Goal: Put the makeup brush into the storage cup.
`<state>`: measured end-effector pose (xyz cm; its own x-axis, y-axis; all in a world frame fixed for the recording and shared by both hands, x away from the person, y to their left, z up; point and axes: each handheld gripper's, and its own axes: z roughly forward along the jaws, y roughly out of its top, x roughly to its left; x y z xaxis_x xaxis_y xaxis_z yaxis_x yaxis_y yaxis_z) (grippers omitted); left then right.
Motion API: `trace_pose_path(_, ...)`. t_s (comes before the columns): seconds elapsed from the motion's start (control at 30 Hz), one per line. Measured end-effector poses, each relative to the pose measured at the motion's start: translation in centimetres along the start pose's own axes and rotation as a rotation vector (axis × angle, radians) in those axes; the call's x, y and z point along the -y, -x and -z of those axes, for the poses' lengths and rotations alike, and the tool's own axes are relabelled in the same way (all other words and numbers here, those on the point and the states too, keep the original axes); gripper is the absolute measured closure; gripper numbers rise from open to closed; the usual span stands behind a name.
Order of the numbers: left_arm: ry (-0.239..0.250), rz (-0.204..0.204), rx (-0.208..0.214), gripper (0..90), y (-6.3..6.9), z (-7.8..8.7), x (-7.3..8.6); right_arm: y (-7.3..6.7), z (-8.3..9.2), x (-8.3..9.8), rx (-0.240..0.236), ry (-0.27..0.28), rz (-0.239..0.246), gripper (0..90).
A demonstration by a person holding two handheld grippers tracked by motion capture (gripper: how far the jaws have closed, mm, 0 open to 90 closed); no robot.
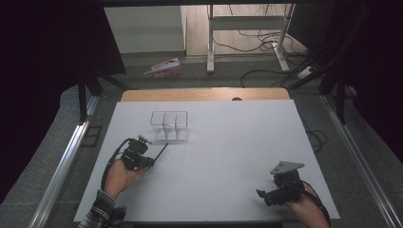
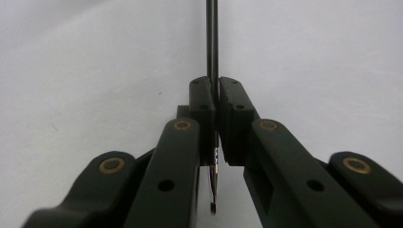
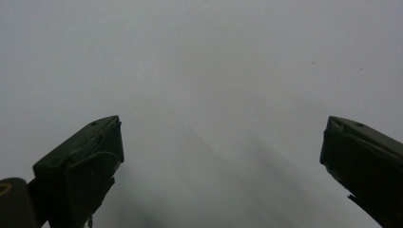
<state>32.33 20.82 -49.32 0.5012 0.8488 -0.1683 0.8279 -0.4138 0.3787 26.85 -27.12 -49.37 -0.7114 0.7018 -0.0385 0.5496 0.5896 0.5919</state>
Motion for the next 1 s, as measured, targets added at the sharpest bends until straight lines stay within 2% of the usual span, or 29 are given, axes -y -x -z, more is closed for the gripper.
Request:
trace_pose_path(0.23,0.049,-0.050,0.021,85.8,1.2,1.0,0.3,0.0,0.0,0.0,-0.001,-0.001,0.001,0.2)
trace_pose_path(0.6,0.133,-0.109,0.029,85.7,2.7,1.5,1.7,0.0,0.1,0.0,0.008,0.010,0.000,0.2)
trace_pose_path(0.8,0.168,-0.146,0.003,85.7,3.7,1.8,2.3,0.0,0.2,0.0,0.002,0.013,0.004,0.2)
trace_pose_path(1.0,0.216,-0.183,0.013,85.7,4.8,2.4,3.0,0.1,0.4,-0.1,0.015,0.037,0.001,0.0)
